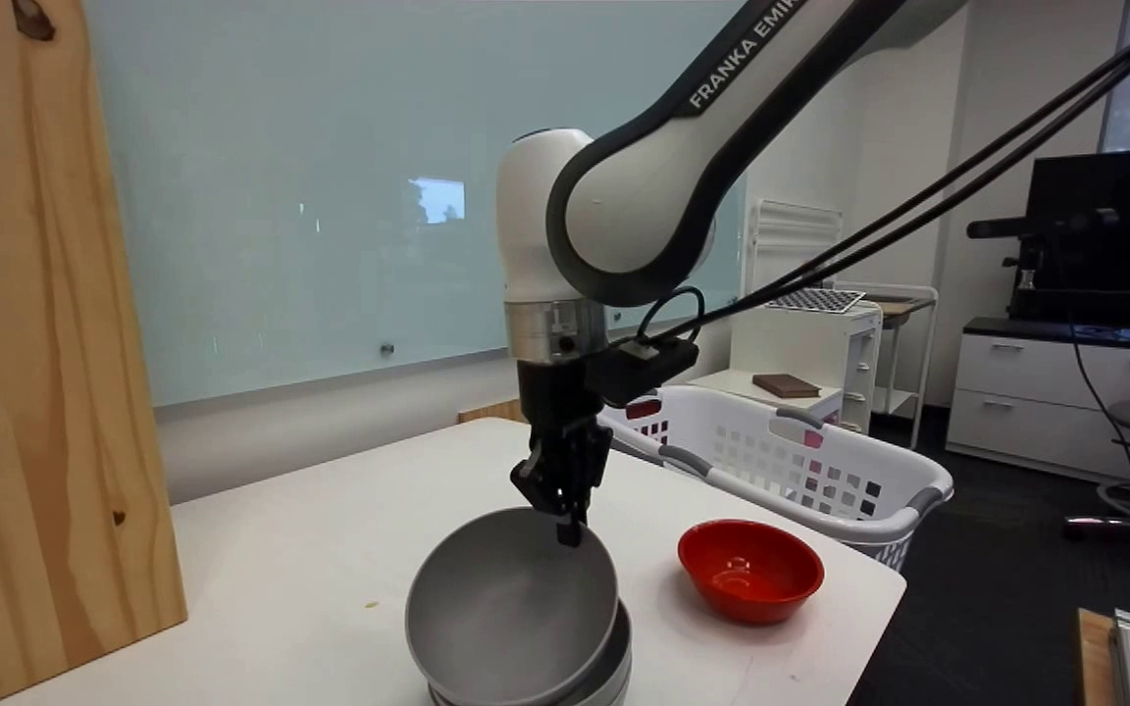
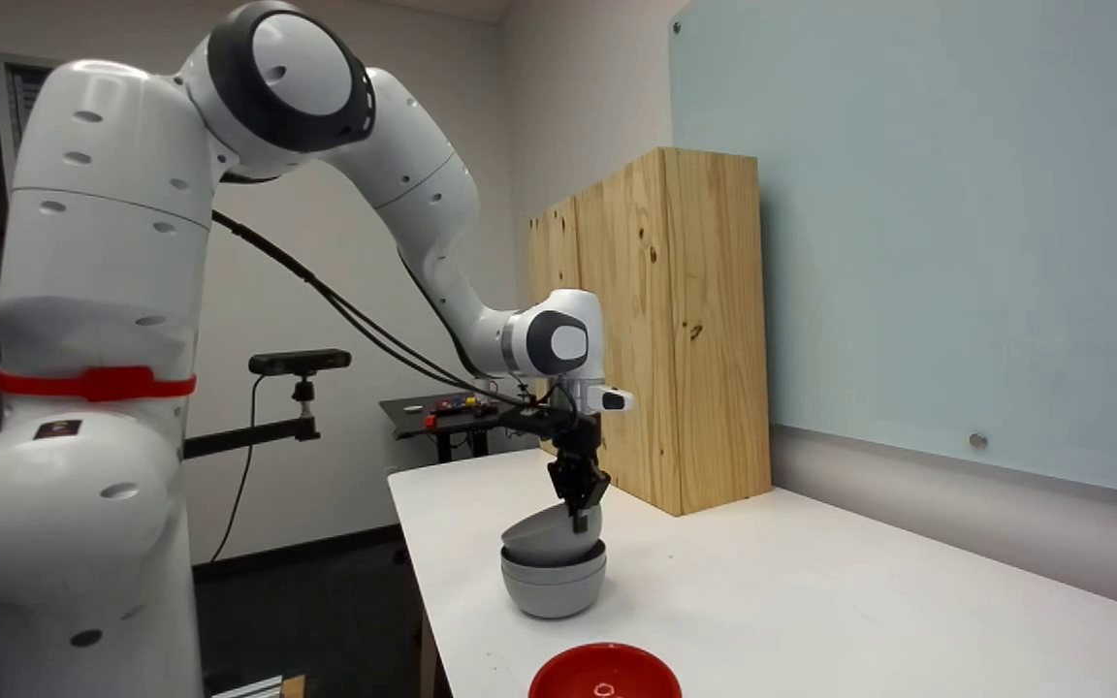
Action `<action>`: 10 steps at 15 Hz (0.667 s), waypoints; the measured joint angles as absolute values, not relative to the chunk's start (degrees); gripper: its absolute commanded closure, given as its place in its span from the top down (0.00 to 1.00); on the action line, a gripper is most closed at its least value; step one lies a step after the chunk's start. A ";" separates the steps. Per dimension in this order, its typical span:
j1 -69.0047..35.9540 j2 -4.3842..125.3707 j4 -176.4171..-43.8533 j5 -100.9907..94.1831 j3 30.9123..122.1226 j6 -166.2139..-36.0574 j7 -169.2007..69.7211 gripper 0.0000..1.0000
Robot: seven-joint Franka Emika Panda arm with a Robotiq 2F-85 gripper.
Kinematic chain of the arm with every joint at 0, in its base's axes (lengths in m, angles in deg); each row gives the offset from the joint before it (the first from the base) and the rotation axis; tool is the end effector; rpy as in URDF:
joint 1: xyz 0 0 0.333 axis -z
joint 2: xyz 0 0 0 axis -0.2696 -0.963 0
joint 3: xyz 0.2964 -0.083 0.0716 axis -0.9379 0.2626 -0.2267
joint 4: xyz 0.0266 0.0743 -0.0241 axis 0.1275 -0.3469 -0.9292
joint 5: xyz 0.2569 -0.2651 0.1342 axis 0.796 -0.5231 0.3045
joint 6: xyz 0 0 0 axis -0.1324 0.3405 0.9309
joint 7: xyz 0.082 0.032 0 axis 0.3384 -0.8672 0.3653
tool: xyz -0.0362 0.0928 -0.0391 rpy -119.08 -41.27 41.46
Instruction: Take the grey bowl off of the other one
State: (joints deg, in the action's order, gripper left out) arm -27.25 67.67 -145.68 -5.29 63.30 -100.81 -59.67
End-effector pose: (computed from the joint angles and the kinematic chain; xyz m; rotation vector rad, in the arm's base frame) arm 0.5011 0.1895 0.2952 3.0836 0.2621 -0.0574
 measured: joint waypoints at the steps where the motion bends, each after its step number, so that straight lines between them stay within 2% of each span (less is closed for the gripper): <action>1: -27.42 67.67 -145.56 -5.29 63.26 -100.81 -59.67 0.02; 5: -27.57 67.67 -144.50 -5.47 63.25 -100.00 -60.35 0.02; 10: -27.59 68.33 -138.21 -5.66 63.26 -92.99 -64.71 0.02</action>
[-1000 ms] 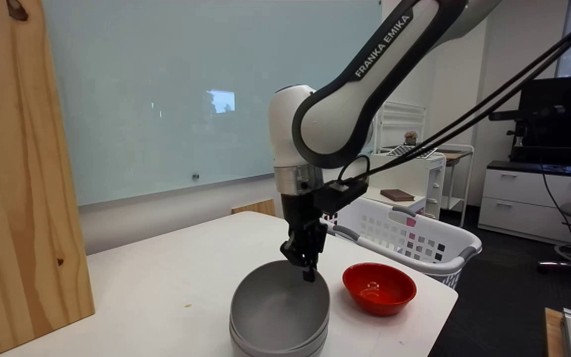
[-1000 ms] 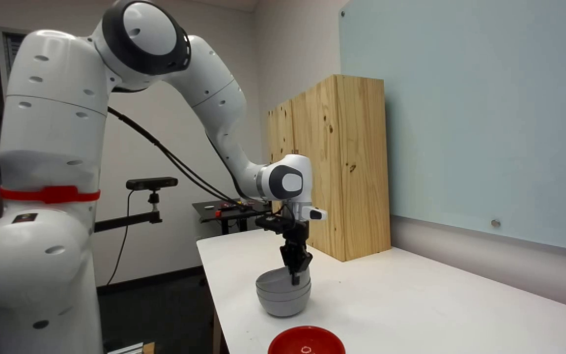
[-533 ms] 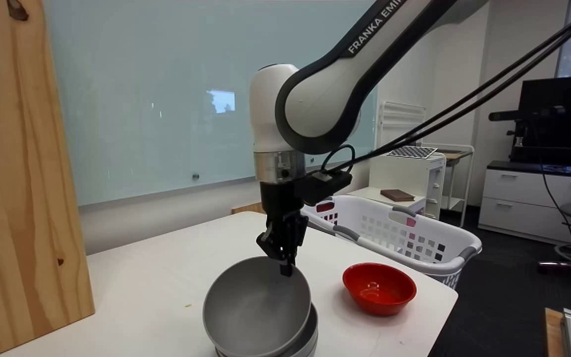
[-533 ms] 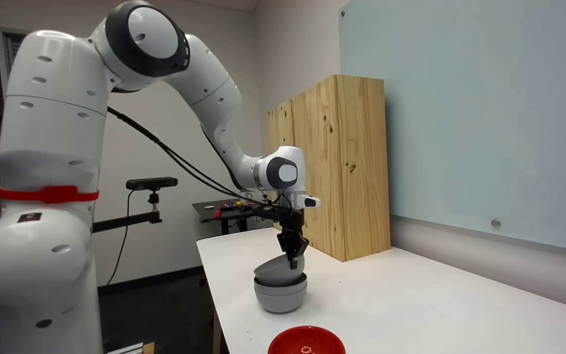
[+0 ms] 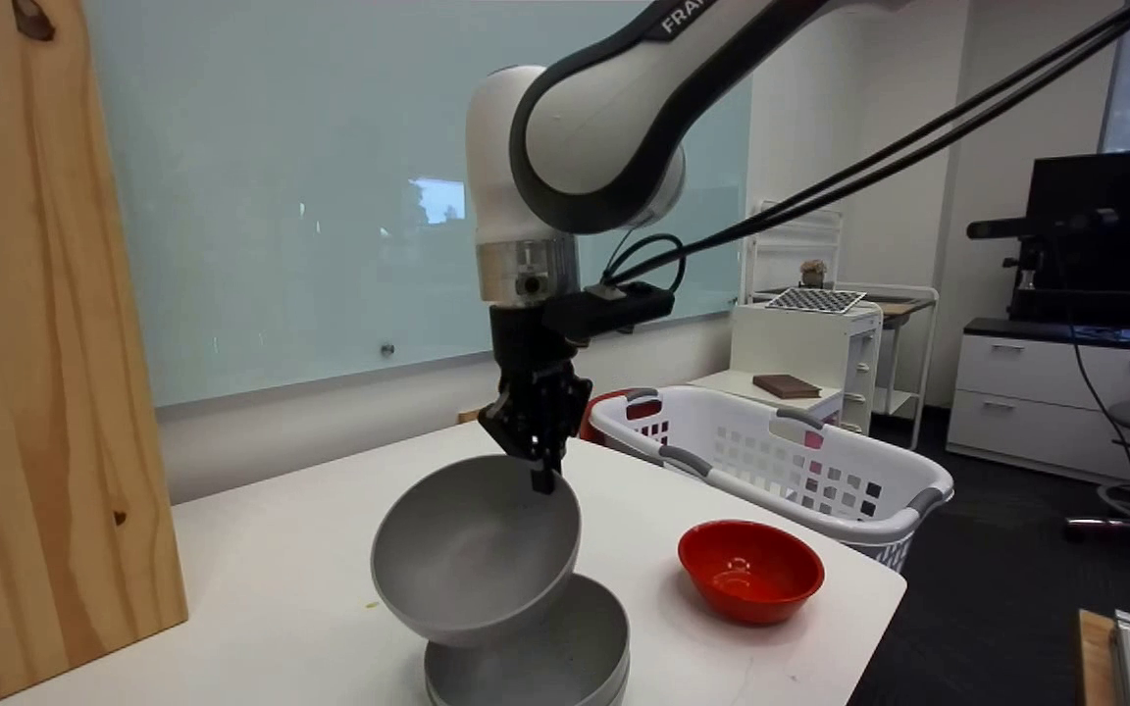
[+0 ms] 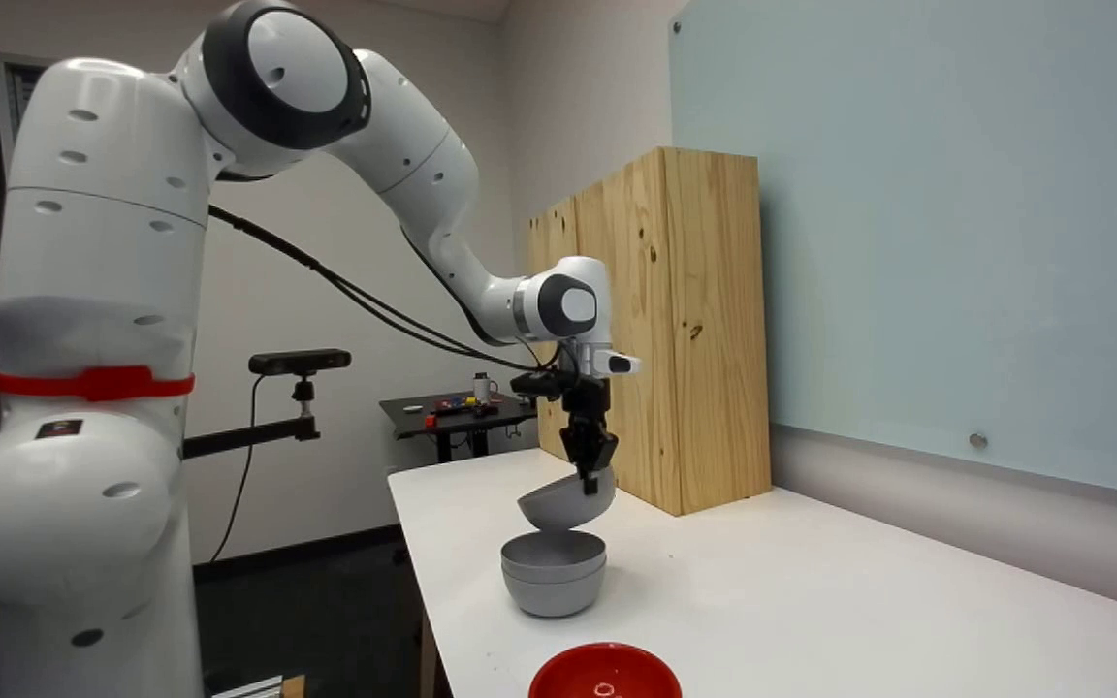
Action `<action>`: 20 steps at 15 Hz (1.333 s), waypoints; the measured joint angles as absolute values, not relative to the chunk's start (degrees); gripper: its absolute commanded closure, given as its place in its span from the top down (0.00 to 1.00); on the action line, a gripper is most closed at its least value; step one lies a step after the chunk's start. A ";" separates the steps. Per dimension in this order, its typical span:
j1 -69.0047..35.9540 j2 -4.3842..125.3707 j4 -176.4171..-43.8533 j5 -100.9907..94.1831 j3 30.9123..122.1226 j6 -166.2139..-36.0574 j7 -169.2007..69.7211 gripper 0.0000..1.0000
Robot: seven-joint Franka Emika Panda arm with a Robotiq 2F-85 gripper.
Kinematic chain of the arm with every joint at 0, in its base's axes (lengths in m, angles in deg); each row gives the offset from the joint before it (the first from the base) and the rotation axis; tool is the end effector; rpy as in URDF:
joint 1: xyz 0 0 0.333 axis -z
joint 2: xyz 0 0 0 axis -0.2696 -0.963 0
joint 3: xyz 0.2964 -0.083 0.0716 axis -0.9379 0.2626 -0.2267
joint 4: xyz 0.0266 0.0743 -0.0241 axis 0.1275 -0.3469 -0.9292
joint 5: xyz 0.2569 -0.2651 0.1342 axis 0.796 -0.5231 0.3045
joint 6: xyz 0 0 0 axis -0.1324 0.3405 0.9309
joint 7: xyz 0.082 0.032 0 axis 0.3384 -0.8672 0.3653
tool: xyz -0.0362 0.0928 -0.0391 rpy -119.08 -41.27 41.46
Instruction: Take the grey bowl off of the other one
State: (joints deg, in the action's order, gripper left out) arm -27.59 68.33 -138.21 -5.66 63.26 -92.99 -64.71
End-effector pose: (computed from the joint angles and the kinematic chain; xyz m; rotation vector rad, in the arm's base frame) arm 0.5250 0.1995 0.3448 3.0787 0.1288 -0.0384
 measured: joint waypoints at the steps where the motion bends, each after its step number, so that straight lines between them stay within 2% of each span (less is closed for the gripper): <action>1: -27.59 68.61 -136.78 -6.38 63.29 -91.53 -65.95 0.02; 13: -22.43 71.55 -131.50 -10.73 69.56 -87.23 -71.10 0.02; 20: -17.09 71.13 -132.52 2.72 72.12 -87.23 -65.04 0.02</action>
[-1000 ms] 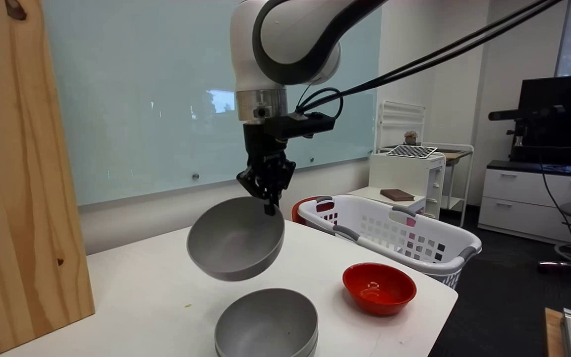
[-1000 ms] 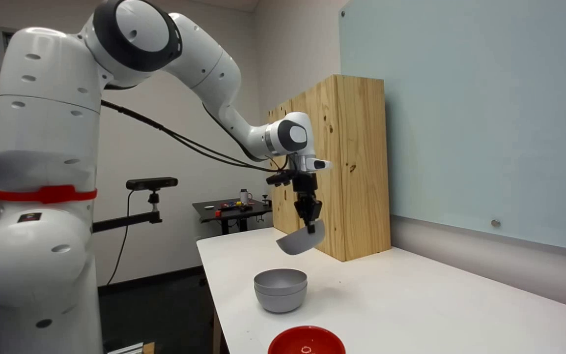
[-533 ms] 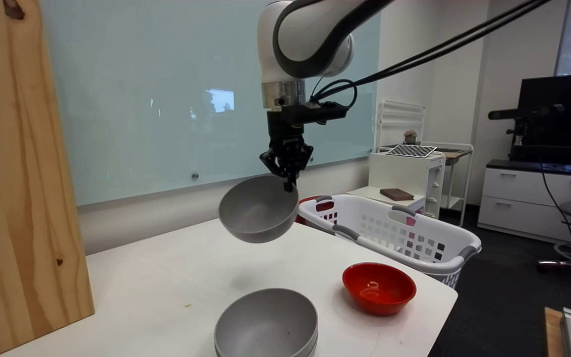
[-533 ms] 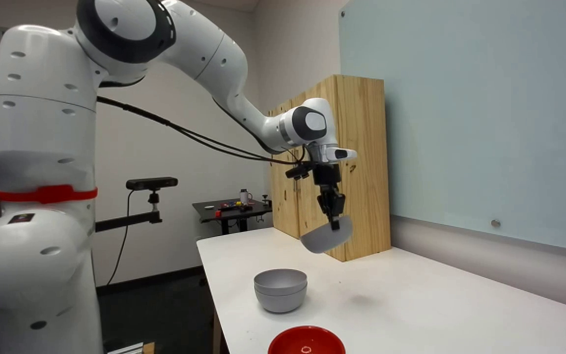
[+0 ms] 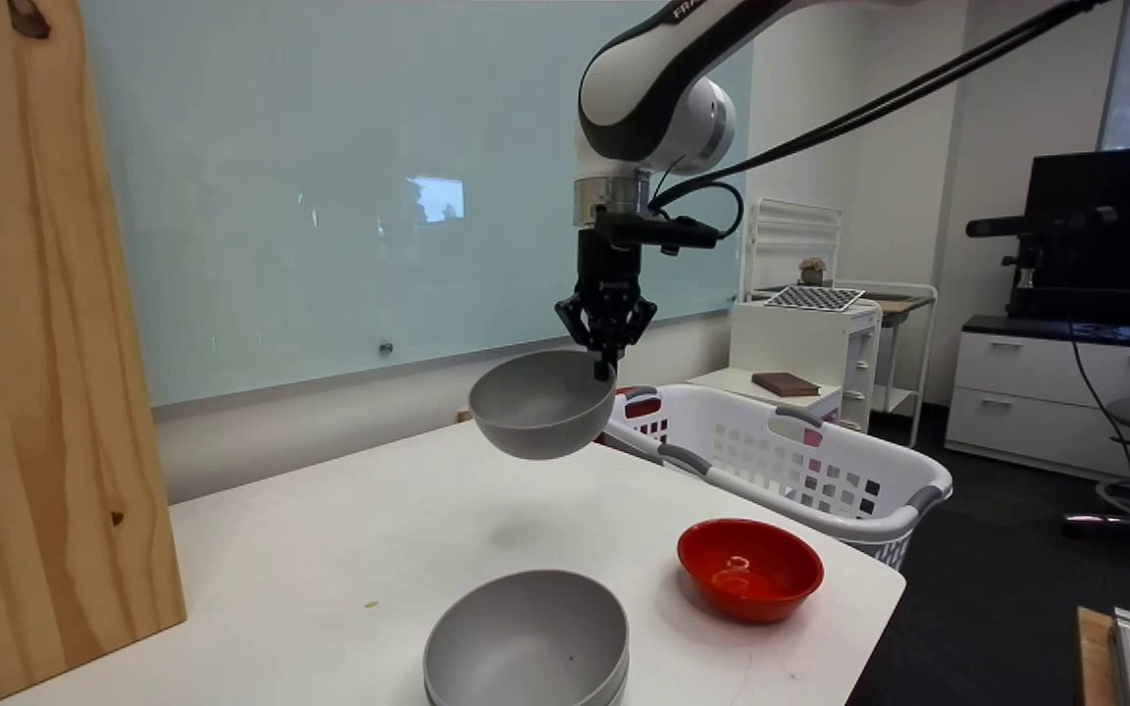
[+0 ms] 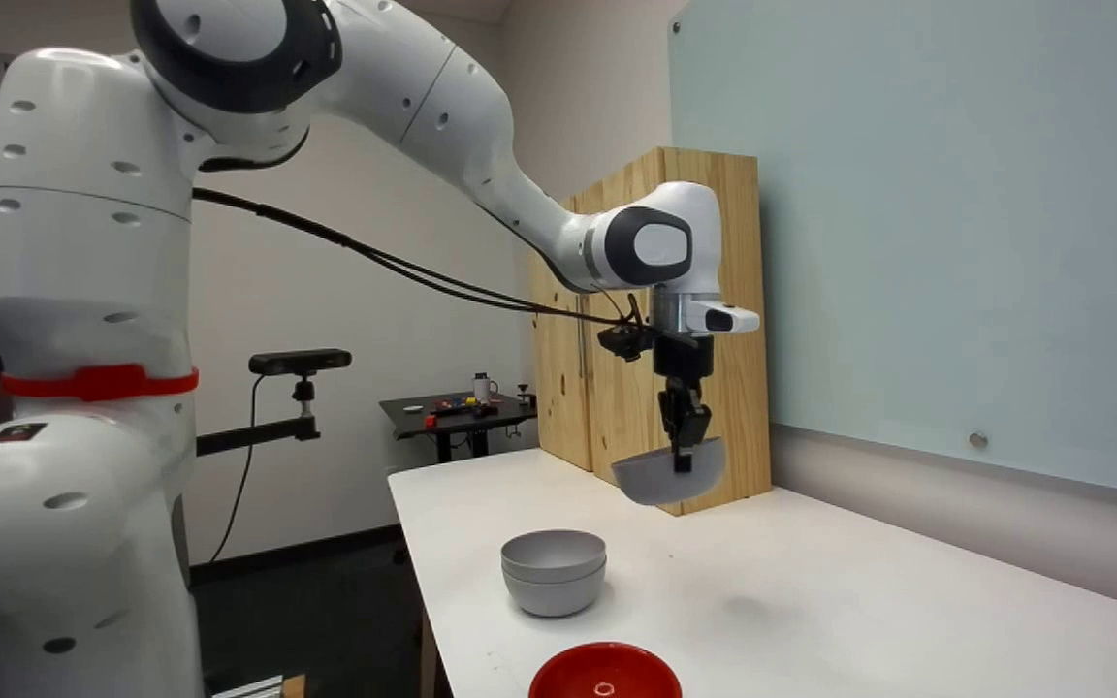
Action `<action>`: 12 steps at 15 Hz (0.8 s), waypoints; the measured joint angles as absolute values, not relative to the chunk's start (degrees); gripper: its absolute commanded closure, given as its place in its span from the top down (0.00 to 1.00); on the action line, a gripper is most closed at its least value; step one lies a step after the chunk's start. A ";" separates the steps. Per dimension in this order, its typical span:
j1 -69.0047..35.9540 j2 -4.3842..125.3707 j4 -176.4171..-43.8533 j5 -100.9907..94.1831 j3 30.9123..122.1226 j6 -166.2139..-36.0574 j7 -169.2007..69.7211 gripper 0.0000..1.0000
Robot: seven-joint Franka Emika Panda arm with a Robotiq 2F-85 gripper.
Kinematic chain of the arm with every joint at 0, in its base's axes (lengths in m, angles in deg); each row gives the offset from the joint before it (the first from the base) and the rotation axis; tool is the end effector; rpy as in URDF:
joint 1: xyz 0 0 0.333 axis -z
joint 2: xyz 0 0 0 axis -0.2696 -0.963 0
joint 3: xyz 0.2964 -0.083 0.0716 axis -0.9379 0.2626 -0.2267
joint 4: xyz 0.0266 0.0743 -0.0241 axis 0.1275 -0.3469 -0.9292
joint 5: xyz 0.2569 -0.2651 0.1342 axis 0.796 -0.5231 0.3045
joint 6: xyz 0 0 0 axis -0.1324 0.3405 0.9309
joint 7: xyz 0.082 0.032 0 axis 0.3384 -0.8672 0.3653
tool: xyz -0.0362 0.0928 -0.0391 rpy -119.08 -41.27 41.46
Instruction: Take the grey bowl off of the other one
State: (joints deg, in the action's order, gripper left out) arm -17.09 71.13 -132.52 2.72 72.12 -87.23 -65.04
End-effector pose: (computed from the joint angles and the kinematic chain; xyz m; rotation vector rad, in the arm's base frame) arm 0.5741 0.0215 0.4074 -3.0483 0.5274 0.0130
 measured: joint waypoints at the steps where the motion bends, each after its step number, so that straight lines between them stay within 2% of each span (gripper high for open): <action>1: -16.61 70.85 -132.79 4.16 72.31 -87.29 -64.52 0.02; 7: -16.05 69.01 -134.66 4.61 73.29 -88.95 -64.43 0.02; 12: -15.95 66.57 -137.18 4.61 73.56 -95.39 -62.88 0.02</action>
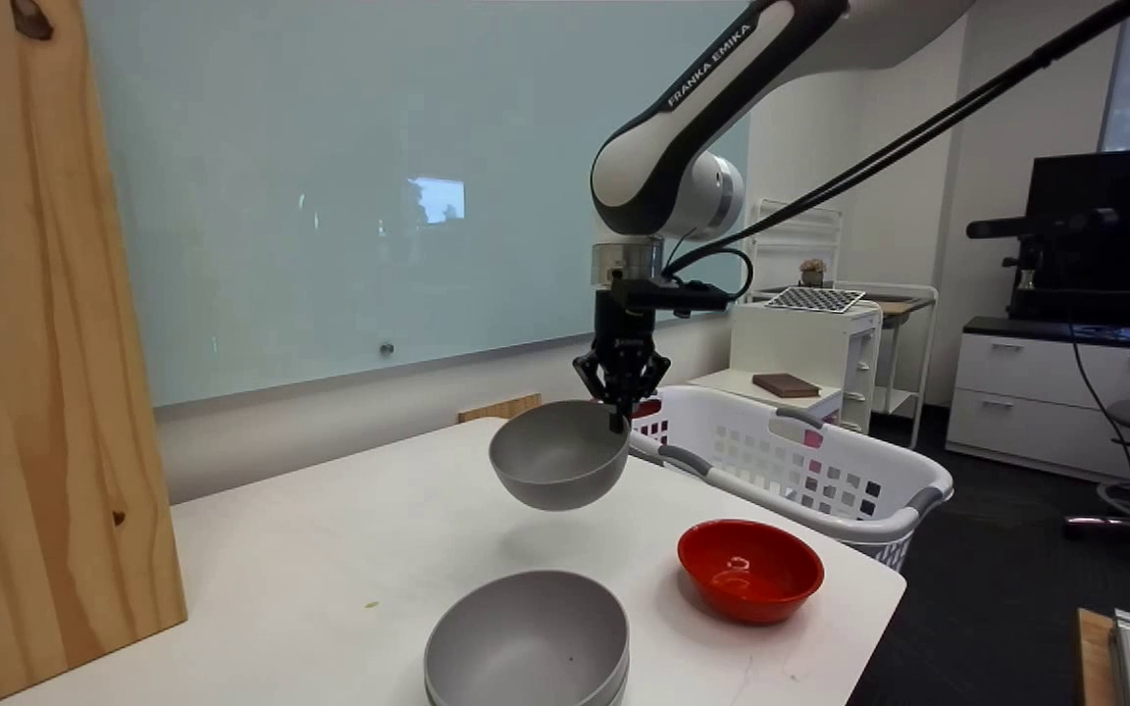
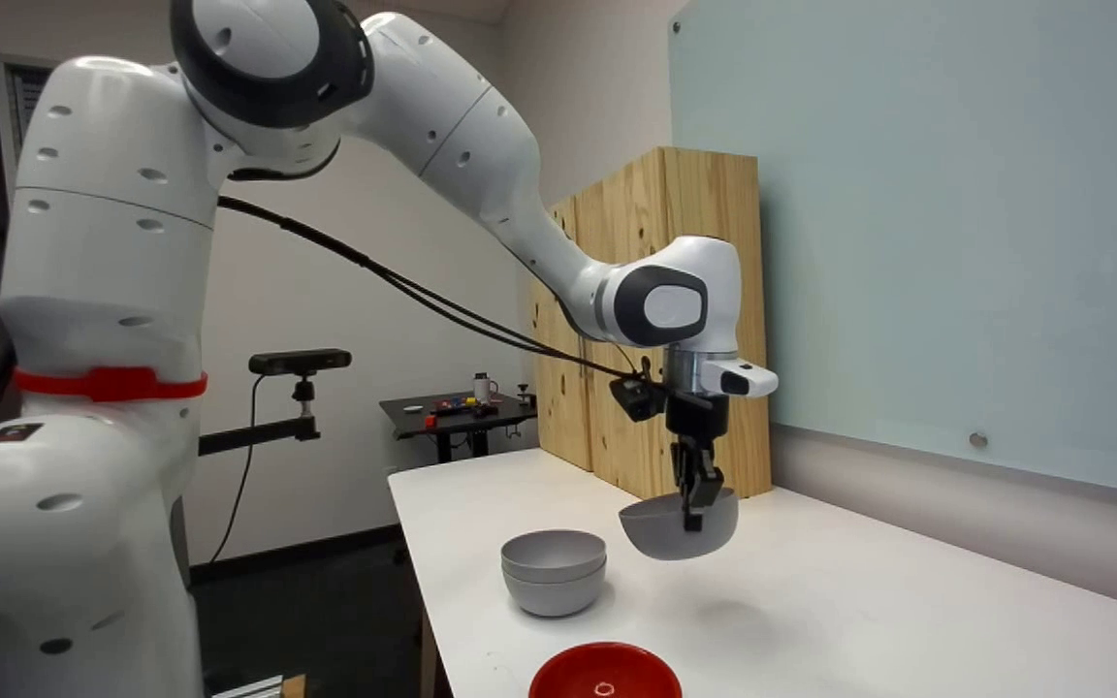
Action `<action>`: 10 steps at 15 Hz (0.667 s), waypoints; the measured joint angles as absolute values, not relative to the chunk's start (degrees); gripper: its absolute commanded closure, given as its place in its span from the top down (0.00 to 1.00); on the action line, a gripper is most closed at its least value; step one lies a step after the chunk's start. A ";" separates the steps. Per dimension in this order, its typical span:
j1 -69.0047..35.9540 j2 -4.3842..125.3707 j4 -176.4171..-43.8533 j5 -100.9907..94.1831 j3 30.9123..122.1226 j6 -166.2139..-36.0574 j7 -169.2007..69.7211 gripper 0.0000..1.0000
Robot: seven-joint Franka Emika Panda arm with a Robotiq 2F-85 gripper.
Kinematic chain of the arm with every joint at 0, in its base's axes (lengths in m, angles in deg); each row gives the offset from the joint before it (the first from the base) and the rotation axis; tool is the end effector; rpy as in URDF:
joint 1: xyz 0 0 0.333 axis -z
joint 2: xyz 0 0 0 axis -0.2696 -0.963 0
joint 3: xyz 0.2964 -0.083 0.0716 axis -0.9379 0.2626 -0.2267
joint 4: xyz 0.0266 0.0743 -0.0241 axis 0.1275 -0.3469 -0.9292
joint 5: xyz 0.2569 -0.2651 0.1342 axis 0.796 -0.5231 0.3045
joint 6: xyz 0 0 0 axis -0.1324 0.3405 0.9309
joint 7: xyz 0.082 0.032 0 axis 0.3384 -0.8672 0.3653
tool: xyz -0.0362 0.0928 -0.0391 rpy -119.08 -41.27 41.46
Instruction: Take the grey bowl off of the other one
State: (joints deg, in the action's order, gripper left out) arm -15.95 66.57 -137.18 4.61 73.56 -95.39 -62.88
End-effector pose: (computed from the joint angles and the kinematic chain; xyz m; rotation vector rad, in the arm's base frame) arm 0.5717 -0.0042 0.3378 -3.0245 0.5778 0.0417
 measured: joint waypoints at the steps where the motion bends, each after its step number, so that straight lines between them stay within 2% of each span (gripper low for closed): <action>1: -15.79 65.85 -137.65 4.61 73.60 -96.76 -62.46 0.02; 10: -13.87 60.55 -138.80 13.84 73.14 -99.75 -53.48 0.02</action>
State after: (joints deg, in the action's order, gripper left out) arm -13.87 60.55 -138.80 13.84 73.14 -99.75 -53.48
